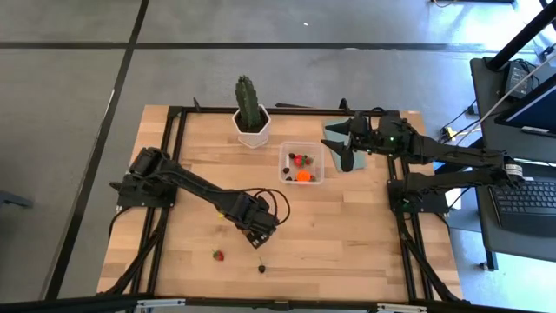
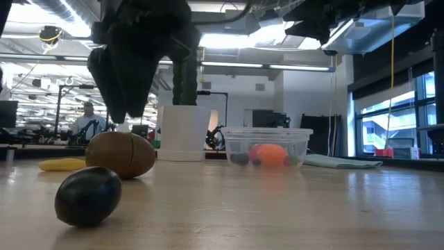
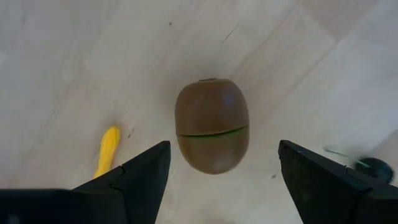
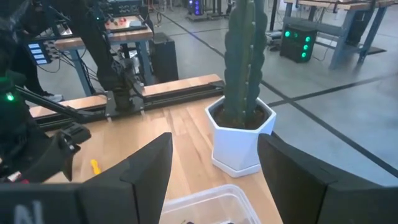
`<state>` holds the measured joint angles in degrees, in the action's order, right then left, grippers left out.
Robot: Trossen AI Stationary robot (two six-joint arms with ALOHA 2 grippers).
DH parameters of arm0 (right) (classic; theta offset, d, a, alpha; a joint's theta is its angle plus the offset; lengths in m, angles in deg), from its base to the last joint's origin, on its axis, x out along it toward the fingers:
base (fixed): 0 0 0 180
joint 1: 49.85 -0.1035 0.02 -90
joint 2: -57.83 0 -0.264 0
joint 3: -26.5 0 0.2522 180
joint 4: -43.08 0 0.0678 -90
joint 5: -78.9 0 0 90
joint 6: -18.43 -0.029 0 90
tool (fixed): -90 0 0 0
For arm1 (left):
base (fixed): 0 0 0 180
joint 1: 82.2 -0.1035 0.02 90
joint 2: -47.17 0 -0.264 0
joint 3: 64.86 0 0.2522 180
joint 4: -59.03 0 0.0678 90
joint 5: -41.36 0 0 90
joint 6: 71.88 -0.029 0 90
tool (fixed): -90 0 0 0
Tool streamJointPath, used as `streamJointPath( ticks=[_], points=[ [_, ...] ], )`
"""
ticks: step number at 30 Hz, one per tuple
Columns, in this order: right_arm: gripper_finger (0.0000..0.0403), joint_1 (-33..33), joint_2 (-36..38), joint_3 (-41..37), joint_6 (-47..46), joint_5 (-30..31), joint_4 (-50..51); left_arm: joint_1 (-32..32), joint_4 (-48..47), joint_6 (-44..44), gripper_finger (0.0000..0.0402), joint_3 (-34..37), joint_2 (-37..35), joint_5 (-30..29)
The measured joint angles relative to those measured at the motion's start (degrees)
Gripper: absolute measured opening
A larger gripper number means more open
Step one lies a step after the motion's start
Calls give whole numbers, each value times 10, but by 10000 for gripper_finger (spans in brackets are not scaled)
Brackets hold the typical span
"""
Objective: Pick and placing Produce into tupperware
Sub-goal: Put the kiwi into the transparent bin
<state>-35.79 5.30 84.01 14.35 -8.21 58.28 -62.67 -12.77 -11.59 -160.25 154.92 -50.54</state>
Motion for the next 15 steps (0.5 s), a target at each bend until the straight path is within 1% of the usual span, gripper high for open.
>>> streamJointPath(
  ticks=[15],
  points=[
    [239,-1,2,0,-1,0,0,-2,3,-9,287,0,54,-3]
  ],
)
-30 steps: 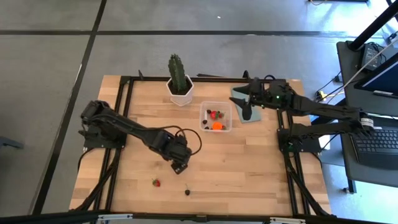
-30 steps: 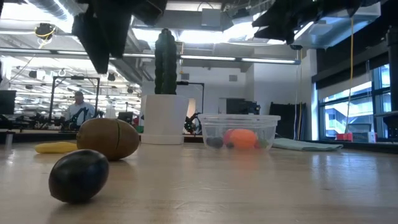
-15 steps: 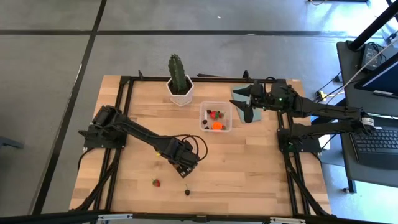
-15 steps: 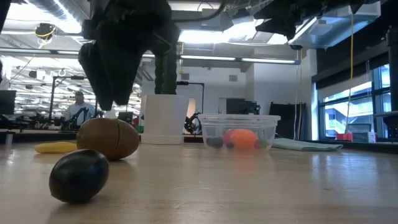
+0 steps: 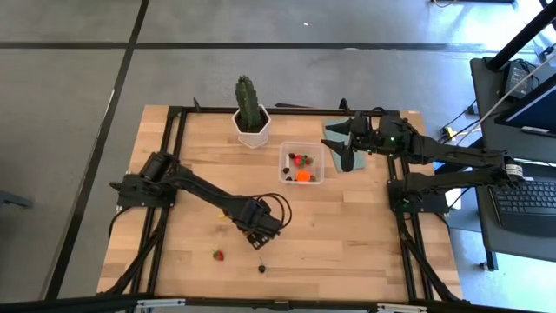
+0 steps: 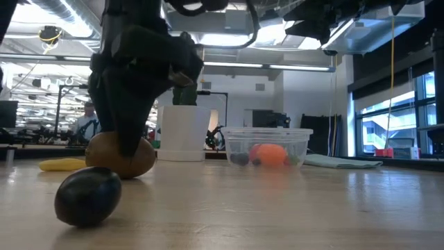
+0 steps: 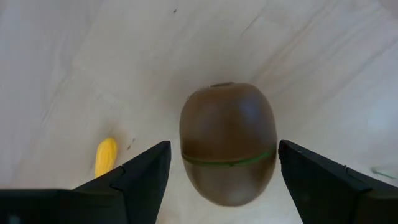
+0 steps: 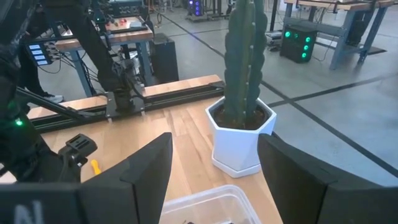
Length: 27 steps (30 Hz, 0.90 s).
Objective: Pick and placing Produce into tupperware
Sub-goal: Put the kiwi into the transparent bin
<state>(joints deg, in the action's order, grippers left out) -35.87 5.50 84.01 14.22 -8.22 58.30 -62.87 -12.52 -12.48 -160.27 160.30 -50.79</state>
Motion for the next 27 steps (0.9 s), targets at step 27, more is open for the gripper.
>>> streamJointPath(
  ticks=[27],
  points=[
    [239,0,0,0,2,-1,-1,-1,10,0,287,7,9,-1]
  ],
)
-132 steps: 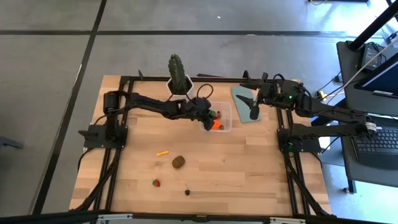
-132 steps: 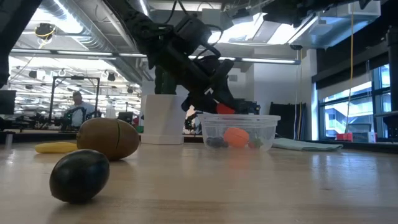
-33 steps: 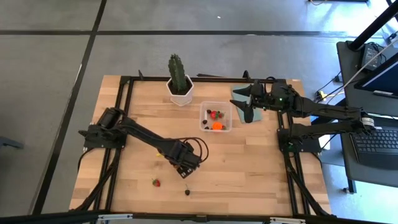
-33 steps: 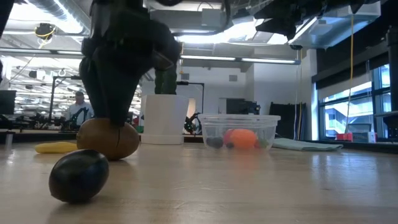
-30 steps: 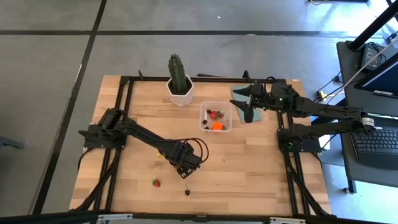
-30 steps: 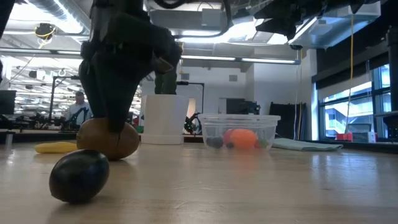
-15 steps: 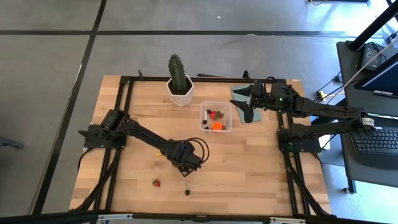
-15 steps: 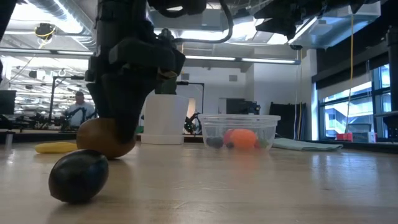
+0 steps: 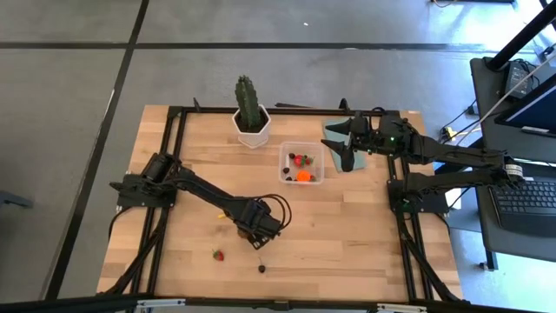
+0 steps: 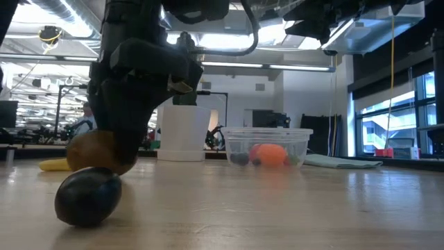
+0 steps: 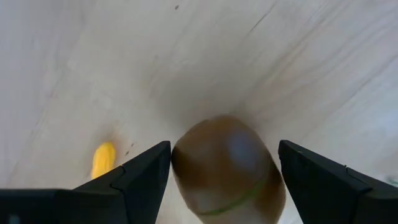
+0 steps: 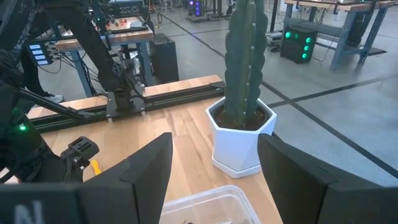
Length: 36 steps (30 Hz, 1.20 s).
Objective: Pick and placing Produce into tupperware
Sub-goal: Put the kiwi into the transparent bin
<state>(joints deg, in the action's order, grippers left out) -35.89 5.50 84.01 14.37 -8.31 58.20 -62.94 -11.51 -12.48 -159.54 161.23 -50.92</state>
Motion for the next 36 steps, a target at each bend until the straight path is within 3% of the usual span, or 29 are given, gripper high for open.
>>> streamJointPath(
  ticks=[9,17,36],
  points=[
    [239,0,0,0,0,0,0,0,4,-16,287,6,0,6],
    [239,0,0,0,-1,0,0,4,4,-17,287,6,0,50],
    [239,0,0,0,-2,0,0,6,7,-10,287,6,0,48]
  ],
)
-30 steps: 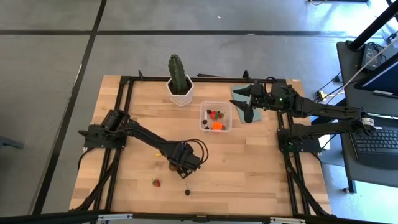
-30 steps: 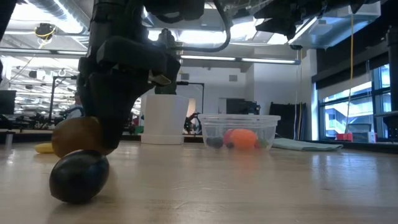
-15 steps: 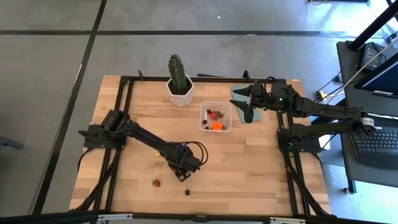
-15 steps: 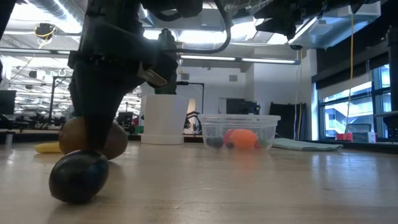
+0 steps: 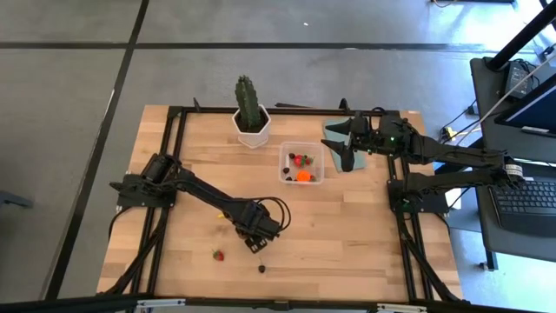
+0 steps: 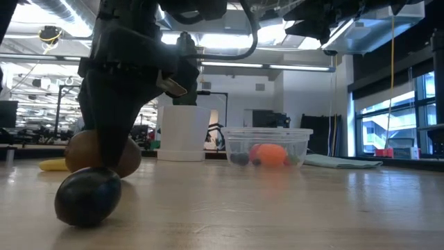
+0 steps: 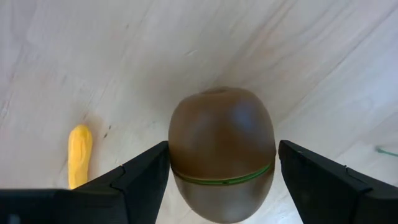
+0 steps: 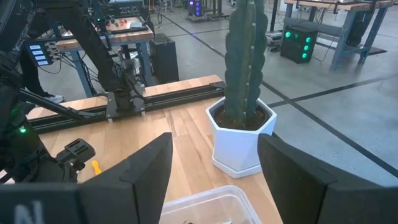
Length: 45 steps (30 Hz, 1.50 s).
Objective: Pick and placing Produce into tupperware
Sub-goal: Put the kiwi into the transparent bin
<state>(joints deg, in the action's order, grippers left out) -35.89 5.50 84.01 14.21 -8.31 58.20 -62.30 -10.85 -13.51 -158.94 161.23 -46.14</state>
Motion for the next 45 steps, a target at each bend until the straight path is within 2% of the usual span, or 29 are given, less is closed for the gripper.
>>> streamJointPath(
  ticks=[8,14,23,32,38,45],
  points=[
    [239,0,0,0,0,0,0,0,40,-4,287,14,0,-7],
    [239,0,0,0,0,0,1,-1,93,17,278,58,-4,26],
    [239,0,0,0,0,0,1,-1,93,24,238,65,-3,22],
    [239,0,0,0,1,0,0,-5,91,24,249,64,-9,19],
    [239,0,0,0,0,0,-3,-30,83,-39,237,52,-22,29],
    [239,0,0,0,2,0,-7,-92,94,-153,248,19,-39,78]
  ],
)
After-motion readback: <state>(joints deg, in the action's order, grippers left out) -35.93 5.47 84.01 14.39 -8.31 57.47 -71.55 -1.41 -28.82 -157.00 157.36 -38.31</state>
